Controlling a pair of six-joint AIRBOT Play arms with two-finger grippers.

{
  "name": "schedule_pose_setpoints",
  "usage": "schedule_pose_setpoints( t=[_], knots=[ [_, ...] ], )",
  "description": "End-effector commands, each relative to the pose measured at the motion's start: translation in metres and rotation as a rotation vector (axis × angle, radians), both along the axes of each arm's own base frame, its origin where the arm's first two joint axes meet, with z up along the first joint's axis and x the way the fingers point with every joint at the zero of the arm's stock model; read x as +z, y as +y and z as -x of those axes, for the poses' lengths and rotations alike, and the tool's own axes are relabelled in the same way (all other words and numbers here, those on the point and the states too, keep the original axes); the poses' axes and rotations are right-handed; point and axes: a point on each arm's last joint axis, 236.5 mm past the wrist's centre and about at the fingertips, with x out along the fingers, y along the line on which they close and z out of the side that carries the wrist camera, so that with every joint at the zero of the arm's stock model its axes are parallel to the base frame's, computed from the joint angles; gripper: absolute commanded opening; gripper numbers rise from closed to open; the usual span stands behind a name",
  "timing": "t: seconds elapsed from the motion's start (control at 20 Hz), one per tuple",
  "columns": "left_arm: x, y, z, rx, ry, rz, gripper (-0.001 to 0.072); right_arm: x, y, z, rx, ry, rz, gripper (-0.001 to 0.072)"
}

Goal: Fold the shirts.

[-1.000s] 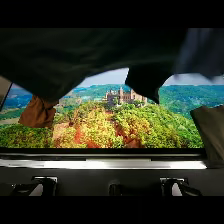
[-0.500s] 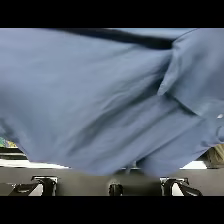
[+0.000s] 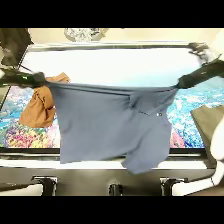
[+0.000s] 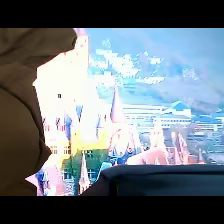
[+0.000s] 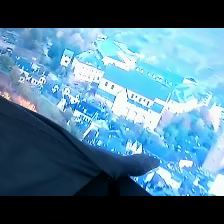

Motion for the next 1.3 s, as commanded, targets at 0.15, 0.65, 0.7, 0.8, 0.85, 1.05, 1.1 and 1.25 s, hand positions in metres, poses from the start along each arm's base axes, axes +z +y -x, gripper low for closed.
schedule_pose_setpoints(
  t=[0.15,0.65,0.7,0.8,0.85,1.05,1.1,1.25],
  knots=[
    [-0.1,-0.006,-0.083,0.041,0.053,0.115,0.0021,-0.081,0.002,-0.099,-0.249,-0.126,-0.079,0.0042],
    [-0.133,-0.018,0.087,-0.271,0.743,0.104,0.002,-0.105,0.022,0.076,0.057,0.478,0.018,0.0041],
    [-0.144,-0.02,0.101,-0.263,0.801,0.121,0.002,-0.118,0.029,0.087,0.05,0.523,0.001,0.0041],
    [-0.161,-0.022,0.119,-0.26,0.863,0.137,0.002,-0.139,0.037,0.098,0.056,0.559,0.004,0.0041],
    [-0.168,-0.023,0.121,-0.254,0.868,0.14,0.002,-0.144,0.037,0.095,0.028,0.551,0.002,0.0041],
    [-0.172,-0.023,0.116,-0.244,0.844,0.135,0.0177,-0.145,0.034,0.081,-0.063,0.512,0.004,0.0173],
    [-0.167,-0.02,0.115,-0.233,0.843,0.138,0.0376,-0.14,0.033,0.081,-0.049,0.499,0.013,0.0314],
    [-0.142,-0.002,0.115,-0.201,0.81,0.146,0.0416,-0.109,0.012,0.107,0.047,0.521,0.069,0.047]
  ],
)
